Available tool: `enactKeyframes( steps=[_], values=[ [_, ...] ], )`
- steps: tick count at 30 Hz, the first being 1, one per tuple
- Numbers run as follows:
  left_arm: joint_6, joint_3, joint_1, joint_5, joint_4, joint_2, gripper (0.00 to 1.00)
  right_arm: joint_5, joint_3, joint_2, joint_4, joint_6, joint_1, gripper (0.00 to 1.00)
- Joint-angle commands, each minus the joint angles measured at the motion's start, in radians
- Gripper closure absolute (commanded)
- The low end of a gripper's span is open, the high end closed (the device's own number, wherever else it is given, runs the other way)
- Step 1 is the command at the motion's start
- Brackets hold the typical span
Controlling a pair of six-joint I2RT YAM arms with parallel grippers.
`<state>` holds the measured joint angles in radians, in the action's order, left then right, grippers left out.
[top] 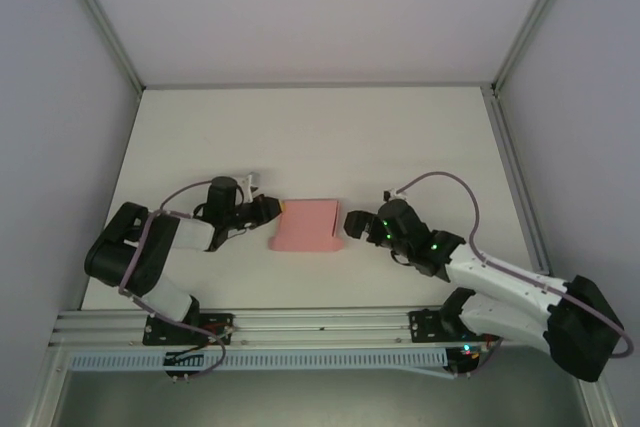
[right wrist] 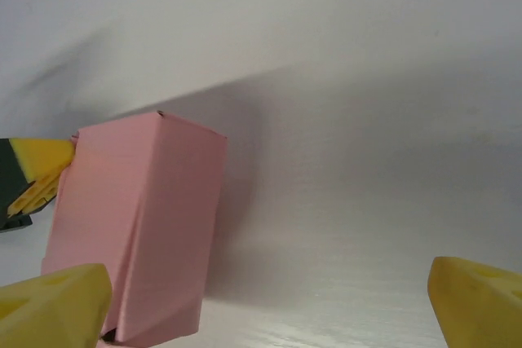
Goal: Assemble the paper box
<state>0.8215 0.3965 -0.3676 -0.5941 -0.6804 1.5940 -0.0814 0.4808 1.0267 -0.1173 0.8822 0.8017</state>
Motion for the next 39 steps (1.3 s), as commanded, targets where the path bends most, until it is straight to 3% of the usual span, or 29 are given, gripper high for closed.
enactKeyframes(
  steps=[1, 4, 11, 17, 24, 25, 26, 30, 31, 33, 36, 39],
  values=[
    [0.051, -0.041, 0.022, -0.059, -0.08, 0.036, 0.95, 0.156, 0.049, 0.067, 0.084, 0.06, -0.029, 0.0],
    [0.047, -0.046, 0.025, -0.06, -0.088, 0.038, 0.95, 0.262, 0.071, 0.165, 0.202, 0.083, -0.036, 0.0],
    [0.025, -0.04, 0.03, -0.055, -0.063, 0.024, 0.95, 0.425, 0.183, 0.4, 0.298, 0.082, -0.041, 0.02],
    [0.03, -0.048, 0.033, -0.054, -0.082, 0.015, 0.92, 0.516, 0.175, 0.468, 0.466, 0.131, -0.05, 0.29],
    [0.012, -0.042, 0.036, -0.064, -0.113, -0.053, 0.78, 0.47, 0.137, 0.389, 0.429, 0.133, -0.063, 0.6],
    [0.007, -0.036, 0.036, -0.064, -0.11, -0.07, 0.75, 0.468, 0.136, 0.38, 0.419, 0.131, -0.066, 0.61],
    [-0.002, -0.027, 0.035, -0.064, -0.1, -0.094, 0.65, 0.465, 0.137, 0.369, 0.403, 0.131, -0.069, 0.61],
    [-0.119, 0.038, 0.035, -0.04, 0.043, -0.216, 0.06, 0.438, 0.134, 0.32, 0.32, 0.145, -0.091, 0.61],
    [-0.167, 0.063, 0.033, -0.019, 0.11, -0.257, 0.0, 0.431, 0.136, 0.31, 0.294, 0.162, -0.1, 0.61],
    [-0.311, 0.116, 0.011, 0.048, 0.251, -0.351, 0.0, 0.453, 0.146, 0.294, 0.225, 0.221, -0.139, 0.59],
    [-0.579, 0.186, -0.091, 0.24, 0.438, -0.478, 0.0, 0.543, 0.185, 0.296, 0.088, 0.32, -0.215, 0.56],
    [-0.817, 0.206, -0.204, 0.288, 0.525, -0.564, 0.0, 0.701, 0.228, 0.331, -0.022, 0.399, -0.293, 0.57]
  ],
)
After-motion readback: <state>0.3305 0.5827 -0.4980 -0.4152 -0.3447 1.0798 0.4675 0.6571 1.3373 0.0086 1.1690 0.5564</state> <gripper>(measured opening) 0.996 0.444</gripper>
